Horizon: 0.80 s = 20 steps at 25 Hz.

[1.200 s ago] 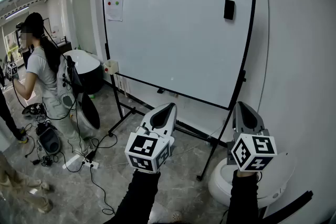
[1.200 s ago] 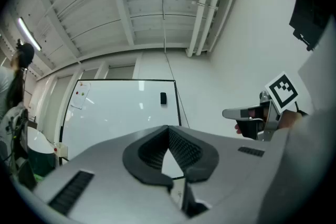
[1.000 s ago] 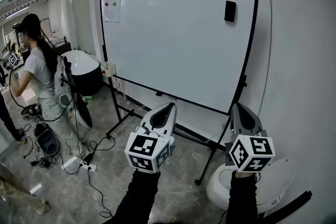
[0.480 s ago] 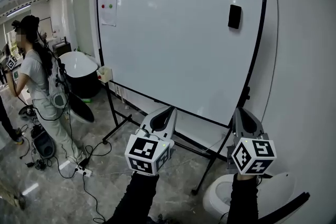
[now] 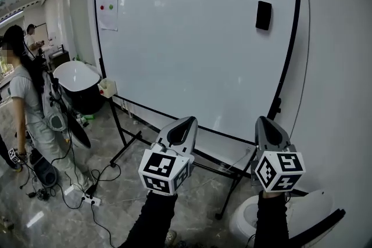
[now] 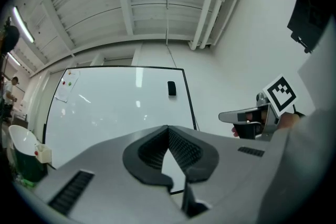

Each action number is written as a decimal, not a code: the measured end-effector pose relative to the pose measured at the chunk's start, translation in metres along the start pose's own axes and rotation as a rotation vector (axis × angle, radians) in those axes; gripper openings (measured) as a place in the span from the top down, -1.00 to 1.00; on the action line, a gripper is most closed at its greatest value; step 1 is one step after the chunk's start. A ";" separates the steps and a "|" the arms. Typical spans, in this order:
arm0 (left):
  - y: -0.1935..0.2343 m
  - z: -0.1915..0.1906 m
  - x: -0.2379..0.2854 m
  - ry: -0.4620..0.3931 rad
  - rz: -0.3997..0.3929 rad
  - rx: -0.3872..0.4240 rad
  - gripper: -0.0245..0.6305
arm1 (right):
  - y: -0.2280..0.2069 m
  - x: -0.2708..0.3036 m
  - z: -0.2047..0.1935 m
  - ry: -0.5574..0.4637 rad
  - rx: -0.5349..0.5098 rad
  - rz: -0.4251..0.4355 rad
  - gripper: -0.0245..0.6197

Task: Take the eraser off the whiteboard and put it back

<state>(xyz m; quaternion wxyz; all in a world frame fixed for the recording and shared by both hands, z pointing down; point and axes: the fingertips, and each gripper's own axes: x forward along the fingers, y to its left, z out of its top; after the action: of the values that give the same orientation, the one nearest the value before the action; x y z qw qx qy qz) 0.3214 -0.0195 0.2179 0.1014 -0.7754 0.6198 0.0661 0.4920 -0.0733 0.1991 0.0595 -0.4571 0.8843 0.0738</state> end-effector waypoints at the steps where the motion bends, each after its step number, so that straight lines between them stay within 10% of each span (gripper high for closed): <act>1: 0.007 -0.004 0.006 0.002 -0.012 -0.002 0.91 | 0.002 0.008 -0.002 0.001 -0.001 -0.010 0.90; 20: 0.113 -0.023 0.088 -0.012 -0.239 -0.028 0.91 | 0.030 0.105 -0.010 -0.016 -0.005 -0.245 0.90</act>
<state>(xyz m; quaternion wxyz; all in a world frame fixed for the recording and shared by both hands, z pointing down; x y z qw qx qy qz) 0.2300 -0.1324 0.2117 0.1013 -0.8446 0.5214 0.0669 0.4069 -0.1420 0.1927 0.0741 -0.5613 0.8211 0.0719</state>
